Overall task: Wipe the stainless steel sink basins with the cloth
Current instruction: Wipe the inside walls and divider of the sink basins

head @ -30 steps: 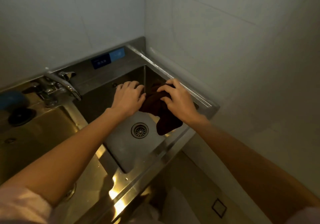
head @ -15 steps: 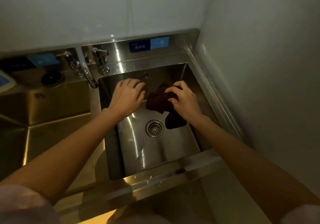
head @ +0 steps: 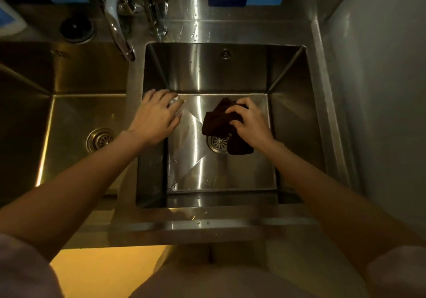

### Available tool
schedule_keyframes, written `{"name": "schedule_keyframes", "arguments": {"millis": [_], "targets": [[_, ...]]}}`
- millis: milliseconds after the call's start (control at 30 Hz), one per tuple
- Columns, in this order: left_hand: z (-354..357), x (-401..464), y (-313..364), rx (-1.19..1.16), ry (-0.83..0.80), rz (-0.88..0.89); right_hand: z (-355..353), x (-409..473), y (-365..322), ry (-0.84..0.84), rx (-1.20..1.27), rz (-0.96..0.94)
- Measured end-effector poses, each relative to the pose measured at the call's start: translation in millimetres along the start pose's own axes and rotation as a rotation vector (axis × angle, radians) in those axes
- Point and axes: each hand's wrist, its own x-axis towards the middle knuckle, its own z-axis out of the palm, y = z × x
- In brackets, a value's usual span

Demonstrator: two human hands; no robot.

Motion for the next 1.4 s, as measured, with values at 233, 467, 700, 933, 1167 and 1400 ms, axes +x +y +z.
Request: {"name": "schedule_keyframes", "arguments": {"millis": [233,467,700,933,1167,1400], "targets": [[22.7,15.9,-32.9,-0.026,0.000,0.020,47.0,16.9,9.7,-0.046,0.047,-0.012],[36.7,12.4,-47.0,-0.021,0.057,0.073,97.2,33.4,4.3,-0.016,0.187,-0.010],[43.0,10.7,-47.0,-0.115,0.223,0.080,148.5,47.2,8.4,-0.012,0.285,0.031],[43.4,10.9,-46.5,-0.184,0.234,0.135,181.7,43.6,63.7,-0.142,0.026,0.105],[41.6,10.7,-46.9,-0.197,0.167,0.143,205.4,25.8,90.2,-0.448,-0.215,0.011],[41.3,9.8,-48.0,-0.201,0.128,0.165,207.2,38.5,97.5,-0.590,-0.473,-0.236]]}}
